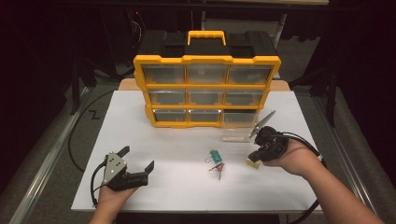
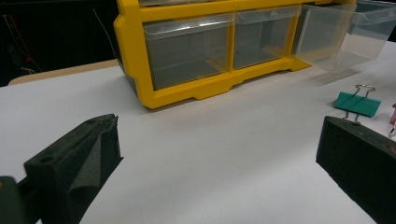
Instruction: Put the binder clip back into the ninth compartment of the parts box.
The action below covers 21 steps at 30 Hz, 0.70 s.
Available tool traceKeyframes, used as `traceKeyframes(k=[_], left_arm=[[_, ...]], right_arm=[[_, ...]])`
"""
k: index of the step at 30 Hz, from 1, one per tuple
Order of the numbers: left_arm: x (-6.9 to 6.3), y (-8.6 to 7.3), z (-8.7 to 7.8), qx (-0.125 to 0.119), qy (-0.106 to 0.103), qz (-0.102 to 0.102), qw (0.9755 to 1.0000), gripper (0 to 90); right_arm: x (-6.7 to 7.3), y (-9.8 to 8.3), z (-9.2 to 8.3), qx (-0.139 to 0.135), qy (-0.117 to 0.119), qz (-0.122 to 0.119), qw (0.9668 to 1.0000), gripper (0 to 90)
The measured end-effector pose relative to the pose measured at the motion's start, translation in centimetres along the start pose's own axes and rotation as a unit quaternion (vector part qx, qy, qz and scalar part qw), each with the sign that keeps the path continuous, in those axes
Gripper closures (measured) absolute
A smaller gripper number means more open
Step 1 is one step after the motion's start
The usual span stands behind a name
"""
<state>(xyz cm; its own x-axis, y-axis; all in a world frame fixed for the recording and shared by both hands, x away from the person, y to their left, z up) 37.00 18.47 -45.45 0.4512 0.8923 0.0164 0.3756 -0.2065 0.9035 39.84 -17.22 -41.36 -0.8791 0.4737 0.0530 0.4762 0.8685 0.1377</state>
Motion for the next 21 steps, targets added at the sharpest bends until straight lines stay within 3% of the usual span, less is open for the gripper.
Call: traceKeyframes(k=[21], left_arm=[[-0.2, 0.1, 0.1, -0.002, -0.005, 0.001, 1.0, 0.5]], right_arm=[[-1.0, 1.5, -2.7, 0.0, -0.005, -0.005, 1.0, 90.0]])
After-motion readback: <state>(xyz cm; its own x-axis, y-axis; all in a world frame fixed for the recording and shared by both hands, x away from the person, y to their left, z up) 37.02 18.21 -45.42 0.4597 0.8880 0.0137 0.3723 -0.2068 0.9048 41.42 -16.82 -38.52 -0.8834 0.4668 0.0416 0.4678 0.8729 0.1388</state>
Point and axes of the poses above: each handheld gripper's, and its own axes: z roughly forward along the jaws, y roughly out of its top, x roughly to its left, the point moved 10 cm from there along z, roughly forward along the jaws, and after that the axes turned 10 degrees about x, right-handed, at the moved point
